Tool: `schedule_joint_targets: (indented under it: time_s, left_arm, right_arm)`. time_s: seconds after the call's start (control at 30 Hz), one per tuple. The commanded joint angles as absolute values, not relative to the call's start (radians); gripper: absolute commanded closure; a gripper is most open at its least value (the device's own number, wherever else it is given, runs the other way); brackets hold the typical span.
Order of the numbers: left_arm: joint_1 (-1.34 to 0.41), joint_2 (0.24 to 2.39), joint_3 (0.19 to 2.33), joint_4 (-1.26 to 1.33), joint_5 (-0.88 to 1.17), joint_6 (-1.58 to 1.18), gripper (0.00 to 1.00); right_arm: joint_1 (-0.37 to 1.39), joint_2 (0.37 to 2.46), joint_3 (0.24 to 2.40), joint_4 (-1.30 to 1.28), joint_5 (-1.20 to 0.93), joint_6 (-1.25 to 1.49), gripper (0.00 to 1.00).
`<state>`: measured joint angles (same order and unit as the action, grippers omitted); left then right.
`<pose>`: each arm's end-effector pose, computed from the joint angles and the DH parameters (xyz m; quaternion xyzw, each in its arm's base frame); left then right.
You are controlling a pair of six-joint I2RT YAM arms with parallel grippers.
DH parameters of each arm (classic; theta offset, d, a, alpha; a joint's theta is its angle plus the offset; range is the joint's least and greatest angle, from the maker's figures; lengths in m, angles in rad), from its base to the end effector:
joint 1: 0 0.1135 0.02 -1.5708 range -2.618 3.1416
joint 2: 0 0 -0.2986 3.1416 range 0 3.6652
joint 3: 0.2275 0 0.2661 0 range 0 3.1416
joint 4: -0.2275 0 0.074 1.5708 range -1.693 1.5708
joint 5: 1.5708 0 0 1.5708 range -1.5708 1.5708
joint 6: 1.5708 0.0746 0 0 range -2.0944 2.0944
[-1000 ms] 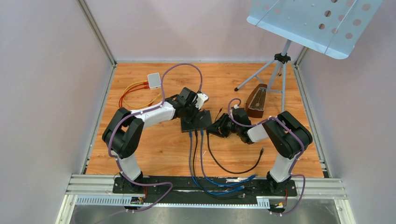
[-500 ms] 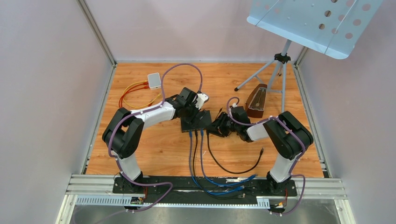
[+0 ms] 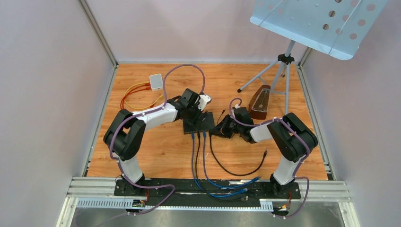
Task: Pull the plug from the switch port
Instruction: Pull the connector from the switch port.
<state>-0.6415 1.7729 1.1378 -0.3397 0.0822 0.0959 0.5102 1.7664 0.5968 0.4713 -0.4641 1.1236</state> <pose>0.3228 -0.2488 0.1778 0.3555 0.8866 -0.1169 0.2719 0.2824 0.1963 0.1007 0.1737 0.8702 0.4425 0.1295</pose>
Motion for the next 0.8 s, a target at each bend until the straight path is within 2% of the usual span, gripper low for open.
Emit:
schedule_joint_targets:
  time_s: [0.0,0.27,0.4,0.7,0.77]
  left_arm:
    - [-0.641,1.750,1.113,-0.350,0.094,0.094,0.16]
    - [-0.641,1.705,1.105,-0.329,0.093,0.067,0.14]
    - [-0.642,1.658,1.105,-0.315,0.121,0.049,0.09]
    - [-0.641,1.669,1.102,-0.305,0.139,0.041,0.08]
    - [-0.641,1.689,1.102,-0.316,0.138,0.035,0.09]
  right_arm:
    - [0.515,1.742,0.615,0.403,-0.438,1.061,1.00]
    - [0.514,1.701,0.621,0.308,-0.501,0.895,1.00]
    - [0.514,1.680,0.604,0.267,-0.536,0.832,1.00]
    - [0.509,1.703,0.605,0.259,-0.578,0.811,1.00]
    - [0.509,1.713,0.617,0.260,-0.566,0.832,0.97]
